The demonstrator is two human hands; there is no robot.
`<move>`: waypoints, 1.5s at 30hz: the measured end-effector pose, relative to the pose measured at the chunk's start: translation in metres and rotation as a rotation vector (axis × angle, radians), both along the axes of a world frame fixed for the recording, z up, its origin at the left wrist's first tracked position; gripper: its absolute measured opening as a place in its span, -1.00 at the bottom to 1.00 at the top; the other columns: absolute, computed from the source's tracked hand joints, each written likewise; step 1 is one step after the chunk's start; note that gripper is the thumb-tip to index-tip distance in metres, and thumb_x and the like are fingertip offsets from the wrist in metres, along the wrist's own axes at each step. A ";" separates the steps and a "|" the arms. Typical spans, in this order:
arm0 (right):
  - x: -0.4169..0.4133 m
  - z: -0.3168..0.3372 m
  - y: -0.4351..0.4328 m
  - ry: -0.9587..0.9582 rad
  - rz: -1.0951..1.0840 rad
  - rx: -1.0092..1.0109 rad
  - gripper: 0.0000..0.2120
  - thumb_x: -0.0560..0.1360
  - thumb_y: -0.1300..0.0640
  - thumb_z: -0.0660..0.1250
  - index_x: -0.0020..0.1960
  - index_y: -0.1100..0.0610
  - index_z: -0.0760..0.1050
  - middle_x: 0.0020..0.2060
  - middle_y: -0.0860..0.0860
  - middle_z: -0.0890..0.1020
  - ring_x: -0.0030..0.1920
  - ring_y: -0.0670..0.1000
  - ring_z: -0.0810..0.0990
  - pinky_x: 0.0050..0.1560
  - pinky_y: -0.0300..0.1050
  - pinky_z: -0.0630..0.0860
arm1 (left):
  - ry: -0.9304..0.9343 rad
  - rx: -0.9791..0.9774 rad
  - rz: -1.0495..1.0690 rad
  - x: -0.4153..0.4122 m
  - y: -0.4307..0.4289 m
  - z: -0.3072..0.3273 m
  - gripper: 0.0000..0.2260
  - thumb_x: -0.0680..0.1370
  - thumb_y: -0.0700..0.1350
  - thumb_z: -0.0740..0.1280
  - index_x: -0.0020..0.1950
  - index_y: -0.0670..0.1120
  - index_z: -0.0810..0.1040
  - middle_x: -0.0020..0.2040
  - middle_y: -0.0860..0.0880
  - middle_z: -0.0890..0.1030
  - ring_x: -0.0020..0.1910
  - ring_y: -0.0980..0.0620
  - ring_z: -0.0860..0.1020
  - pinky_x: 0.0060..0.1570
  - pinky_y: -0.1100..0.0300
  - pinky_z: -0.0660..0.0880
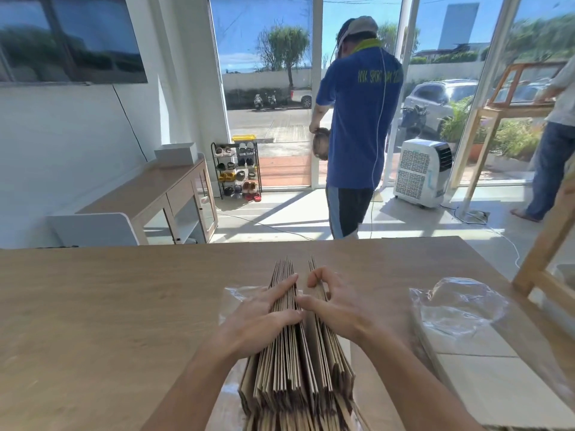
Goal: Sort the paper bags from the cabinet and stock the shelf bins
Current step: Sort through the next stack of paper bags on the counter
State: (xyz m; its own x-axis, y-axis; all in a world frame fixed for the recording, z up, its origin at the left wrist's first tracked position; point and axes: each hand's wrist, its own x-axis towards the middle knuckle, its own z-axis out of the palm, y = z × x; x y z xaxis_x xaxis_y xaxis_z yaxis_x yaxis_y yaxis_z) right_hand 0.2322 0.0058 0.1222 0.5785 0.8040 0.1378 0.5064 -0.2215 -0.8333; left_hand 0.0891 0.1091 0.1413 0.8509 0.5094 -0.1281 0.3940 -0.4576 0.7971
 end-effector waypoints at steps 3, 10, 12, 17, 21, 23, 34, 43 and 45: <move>-0.002 0.000 0.001 0.046 0.017 0.008 -0.81 0.45 0.08 0.37 -0.15 -0.13 0.37 -0.01 -0.03 0.49 -0.09 -0.08 0.45 -0.13 -0.23 0.33 | -0.003 -0.016 0.006 0.001 0.001 -0.001 -0.46 0.50 0.16 0.31 0.42 0.44 0.19 0.55 0.10 0.19 0.54 0.11 0.06 0.52 -0.07 0.01; -0.006 0.001 -0.002 0.108 0.024 0.057 -0.74 0.49 0.21 0.25 -0.11 -0.18 0.43 -0.06 -0.07 0.49 -0.14 -0.12 0.47 -0.12 -0.27 0.36 | -0.027 -0.045 -0.003 0.001 0.001 0.002 -0.36 0.37 0.05 0.23 0.44 0.39 0.24 0.53 0.12 0.24 0.51 0.15 0.11 0.51 -0.01 0.03; -0.005 0.003 -0.004 0.106 0.035 0.040 -0.78 0.50 0.22 0.23 -0.11 -0.12 0.48 0.05 -0.07 0.50 -0.02 -0.13 0.47 -0.07 -0.40 0.32 | -0.019 -0.044 -0.006 0.001 0.001 0.002 -0.35 0.35 0.06 0.23 0.44 0.40 0.23 0.54 0.12 0.23 0.51 0.16 0.11 0.51 -0.01 0.03; -0.001 0.005 -0.007 0.106 0.042 0.019 -0.74 0.51 0.26 0.22 -0.24 -0.04 0.49 0.04 -0.12 0.47 0.06 -0.19 0.44 0.01 -0.43 0.28 | -0.009 -0.031 -0.025 0.001 0.001 0.003 -0.39 0.45 0.00 0.29 0.46 0.35 0.23 0.54 0.10 0.21 0.50 0.14 0.12 0.48 0.07 0.05; 0.001 0.007 -0.007 0.119 0.041 0.009 -0.67 0.48 0.28 0.19 -0.37 -0.05 0.44 -0.01 -0.04 0.46 -0.03 -0.20 0.44 -0.04 -0.38 0.30 | 0.010 -0.026 -0.037 0.000 0.000 0.005 -0.39 0.45 0.03 0.30 0.45 0.37 0.22 0.54 0.08 0.22 0.50 0.09 0.14 0.49 0.03 0.07; 0.001 0.007 -0.006 0.118 0.037 -0.008 -0.72 0.46 0.17 0.20 -0.40 -0.06 0.44 -0.03 -0.03 0.45 0.00 -0.14 0.44 -0.02 -0.29 0.31 | 0.012 -0.021 -0.043 0.000 -0.001 0.005 -0.42 0.51 -0.02 0.31 0.46 0.37 0.21 0.54 0.08 0.22 0.50 0.08 0.14 0.49 0.03 0.08; -0.007 0.009 -0.008 0.022 0.037 -0.067 -0.85 0.44 0.05 0.40 -0.22 0.02 0.44 0.21 -0.05 0.38 0.20 -0.11 0.34 0.12 -0.27 0.21 | 0.014 -0.040 -0.045 -0.002 -0.005 0.007 -0.42 0.53 0.00 0.32 0.45 0.40 0.18 0.55 0.06 0.19 0.52 0.05 0.12 0.48 0.03 0.07; -0.009 0.006 -0.006 0.060 0.041 -0.005 -0.95 0.47 0.15 0.30 -0.10 0.01 0.49 0.12 -0.08 0.44 0.03 -0.33 0.36 -0.01 -0.42 0.28 | -0.017 -0.099 -0.030 -0.003 -0.003 0.007 -0.38 0.41 0.03 0.28 0.44 0.38 0.22 0.55 0.09 0.22 0.50 0.11 0.14 0.48 0.05 0.09; -0.009 0.008 -0.006 0.079 0.045 0.003 -0.89 0.48 0.15 0.28 -0.09 -0.06 0.51 0.12 -0.10 0.44 0.06 -0.26 0.38 0.09 -0.28 0.28 | -0.026 -0.121 -0.021 -0.003 -0.003 0.007 -0.31 0.31 0.02 0.23 0.44 0.36 0.26 0.54 0.09 0.23 0.49 0.12 0.16 0.47 0.07 0.09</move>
